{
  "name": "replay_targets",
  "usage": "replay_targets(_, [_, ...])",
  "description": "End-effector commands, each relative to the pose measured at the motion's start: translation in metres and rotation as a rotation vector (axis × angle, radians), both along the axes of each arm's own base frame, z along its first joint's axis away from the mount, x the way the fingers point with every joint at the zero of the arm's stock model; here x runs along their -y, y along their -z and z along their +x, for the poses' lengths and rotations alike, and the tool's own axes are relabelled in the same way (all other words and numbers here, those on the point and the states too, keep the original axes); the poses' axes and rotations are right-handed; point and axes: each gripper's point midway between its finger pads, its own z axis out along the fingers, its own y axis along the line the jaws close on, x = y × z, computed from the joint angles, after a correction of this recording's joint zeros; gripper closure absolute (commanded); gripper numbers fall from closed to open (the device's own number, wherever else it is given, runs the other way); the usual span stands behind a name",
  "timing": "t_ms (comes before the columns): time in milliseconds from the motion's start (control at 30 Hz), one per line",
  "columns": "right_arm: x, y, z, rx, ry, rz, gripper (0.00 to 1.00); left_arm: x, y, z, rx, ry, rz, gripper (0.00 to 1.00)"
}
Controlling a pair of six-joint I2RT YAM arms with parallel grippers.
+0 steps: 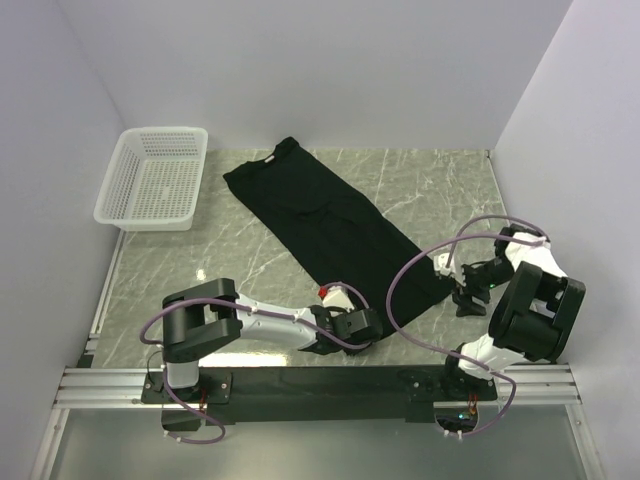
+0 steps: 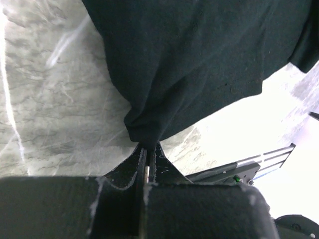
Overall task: Fold and stack the t-shirts
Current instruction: Fold the tshirt
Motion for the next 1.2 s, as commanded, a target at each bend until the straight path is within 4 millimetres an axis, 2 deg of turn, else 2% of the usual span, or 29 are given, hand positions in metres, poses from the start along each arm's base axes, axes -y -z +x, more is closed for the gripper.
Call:
replay_targets(0, [-0.003,0.006,0.013,0.197,-0.376,-0.030,0.27,0.006,-0.008,-0.008,0.011,0.053,-0.026,1.00])
replay_targets(200, [-0.007,0.019,0.023,0.237,-0.436,-0.089,0.28,0.007,-0.011,-0.007,0.013,0.042,-0.059,0.99])
replay_targets(300, [-0.007,0.022,0.035,0.278,-0.442,-0.125,0.27,0.007,-0.010,-0.008,0.013,0.043,-0.065,1.00])
replay_targets(633, [-0.009,0.002,0.056,0.356,-0.396,-0.122,0.27,0.002,-0.008,-0.009,0.007,0.033,-0.082,1.00])
replay_targets(800, [-0.004,0.020,0.056,0.350,-0.410,-0.176,0.27,0.001,-0.006,-0.010,0.002,0.036,-0.093,0.99])
replay_targets(1167, [-0.006,0.036,0.066,0.349,-0.393,-0.218,0.34,0.003,-0.007,-0.009,0.007,0.053,-0.101,1.00])
